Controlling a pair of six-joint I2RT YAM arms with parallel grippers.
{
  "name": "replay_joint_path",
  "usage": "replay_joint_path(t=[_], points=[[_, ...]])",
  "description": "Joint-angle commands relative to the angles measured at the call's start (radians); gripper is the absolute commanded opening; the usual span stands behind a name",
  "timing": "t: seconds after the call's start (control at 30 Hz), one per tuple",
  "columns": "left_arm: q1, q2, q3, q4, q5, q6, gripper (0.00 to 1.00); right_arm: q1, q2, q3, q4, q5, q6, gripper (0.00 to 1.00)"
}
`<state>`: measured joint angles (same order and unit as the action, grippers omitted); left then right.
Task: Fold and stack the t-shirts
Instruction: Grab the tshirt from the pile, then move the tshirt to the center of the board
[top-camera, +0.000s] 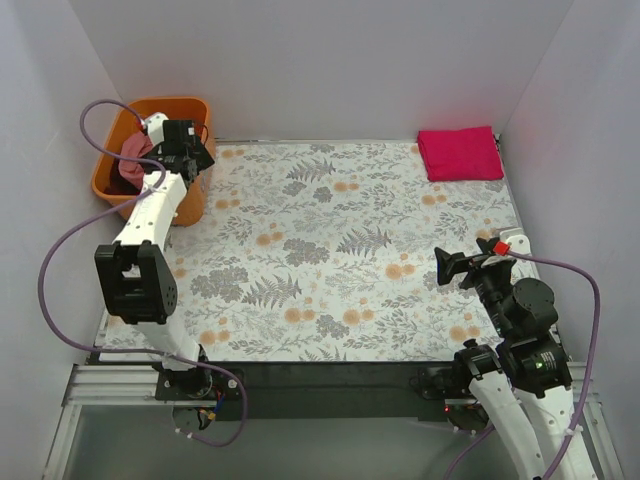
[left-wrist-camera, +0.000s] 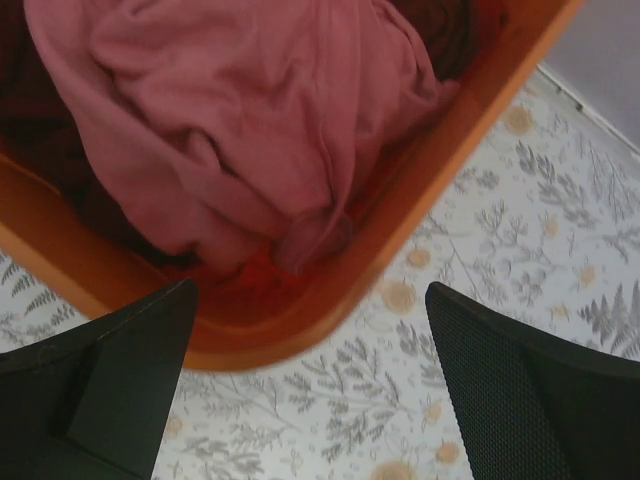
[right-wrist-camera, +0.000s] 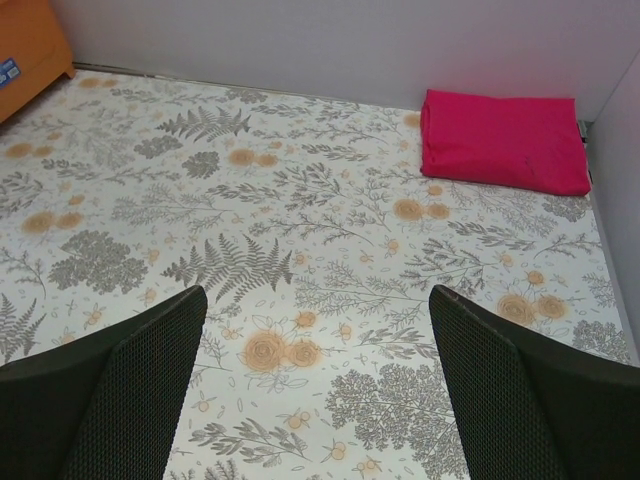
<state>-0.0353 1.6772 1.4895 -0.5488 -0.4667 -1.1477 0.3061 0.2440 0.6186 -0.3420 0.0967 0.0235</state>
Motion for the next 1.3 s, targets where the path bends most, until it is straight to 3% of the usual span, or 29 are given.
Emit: replay_joint_path(t=[0.0,0.3,0.33,0.37,0.5,0.63,0.67,0.97,1.1,1.27], points=[[0.082,0.085,0.136,-0.003,-0.058,0.014,0.98,0.010,-0.006,-0.008,0.038,-0.015,0.012,0.99],[0.201,0.274,0.275,-0.022,-0.046,-0.015,0.98,0.011,0.006,-0.014,0.037,-0.005,0.004,0.98],[0.206,0.304,0.285,-0.020,-0.044,-0.017,0.95,0.011,0.009,-0.014,0.038,-0.006,0.004,0.98],[0.209,0.317,0.297,-0.022,-0.046,-0.015,0.89,0.011,0.011,-0.014,0.038,-0.008,0.004,0.98],[0.210,0.332,0.418,-0.057,-0.056,-0.012,0.32,0.013,0.020,-0.010,0.037,-0.018,0.006,0.98],[0.210,0.206,0.453,0.005,-0.089,0.006,0.03,0.010,0.040,0.003,0.035,-0.026,0.009,0.98],[0.209,0.181,0.457,0.018,-0.078,0.020,0.00,0.011,0.043,0.006,0.032,-0.028,0.004,0.99],[0.141,-0.036,0.480,0.125,0.126,0.098,0.00,0.011,0.058,0.050,0.009,-0.011,-0.014,0.98],[0.097,-0.051,0.499,0.135,0.322,0.091,0.00,0.011,0.066,0.056,0.003,-0.031,-0.007,0.98],[-0.076,-0.042,0.609,0.142,0.545,0.141,0.00,0.011,0.086,0.087,0.000,-0.048,-0.020,0.98]])
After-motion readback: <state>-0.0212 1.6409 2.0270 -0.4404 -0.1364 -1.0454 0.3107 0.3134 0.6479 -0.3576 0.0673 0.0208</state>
